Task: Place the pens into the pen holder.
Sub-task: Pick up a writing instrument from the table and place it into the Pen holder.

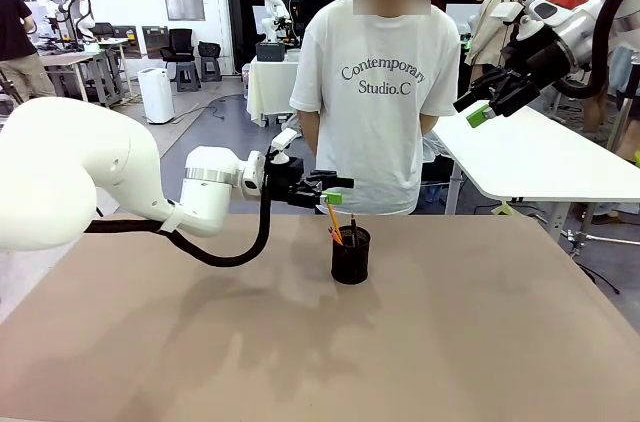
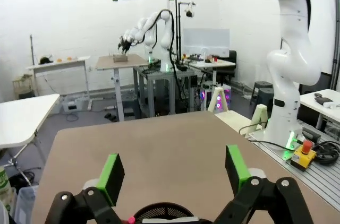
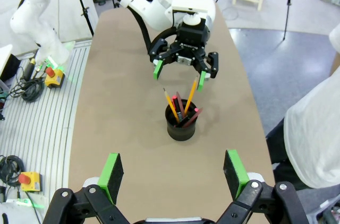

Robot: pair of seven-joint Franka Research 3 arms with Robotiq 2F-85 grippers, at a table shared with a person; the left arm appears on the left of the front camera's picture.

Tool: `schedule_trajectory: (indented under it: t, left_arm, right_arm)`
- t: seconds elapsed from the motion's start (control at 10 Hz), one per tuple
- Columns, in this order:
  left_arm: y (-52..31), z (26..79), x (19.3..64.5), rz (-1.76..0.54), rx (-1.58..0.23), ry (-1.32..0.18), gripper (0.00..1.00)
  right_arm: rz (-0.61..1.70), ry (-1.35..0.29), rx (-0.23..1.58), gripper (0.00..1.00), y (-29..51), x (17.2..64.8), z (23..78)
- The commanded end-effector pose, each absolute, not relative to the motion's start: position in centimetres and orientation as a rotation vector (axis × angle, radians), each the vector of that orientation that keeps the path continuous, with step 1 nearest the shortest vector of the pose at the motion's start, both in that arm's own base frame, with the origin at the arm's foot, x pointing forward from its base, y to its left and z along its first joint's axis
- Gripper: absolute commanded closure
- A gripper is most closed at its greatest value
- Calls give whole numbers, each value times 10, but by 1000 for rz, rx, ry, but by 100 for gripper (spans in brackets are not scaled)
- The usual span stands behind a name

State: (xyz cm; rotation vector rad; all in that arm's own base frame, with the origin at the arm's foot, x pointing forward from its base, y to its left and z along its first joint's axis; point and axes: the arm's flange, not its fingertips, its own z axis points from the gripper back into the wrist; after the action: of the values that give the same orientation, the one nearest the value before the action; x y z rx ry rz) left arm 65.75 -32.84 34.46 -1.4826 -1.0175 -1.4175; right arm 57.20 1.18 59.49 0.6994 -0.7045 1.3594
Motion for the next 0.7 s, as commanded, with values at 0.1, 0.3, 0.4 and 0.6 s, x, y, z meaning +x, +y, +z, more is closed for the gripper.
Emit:
schedule_trajectory:
  t: [0.1, 0.3, 0.4, 0.6]
  left_arm:
    - [-312, 394, 631, -1470, -1326, -891, 0]
    - [-311, 410, 615, -1457, -1227, -832, 0]
    - [-305, 427, 610, -1448, -1179, -769, 0]
    - [-292, 456, 600, -1399, -1066, -703, 0]
  right_arm:
    - [1362, -706, 699, 0, 13, 571, 597]
    - [1362, -706, 699, 0, 13, 571, 597]
    - [1362, -706, 699, 0, 13, 571, 597]
    - [1362, -706, 699, 0, 13, 571, 597]
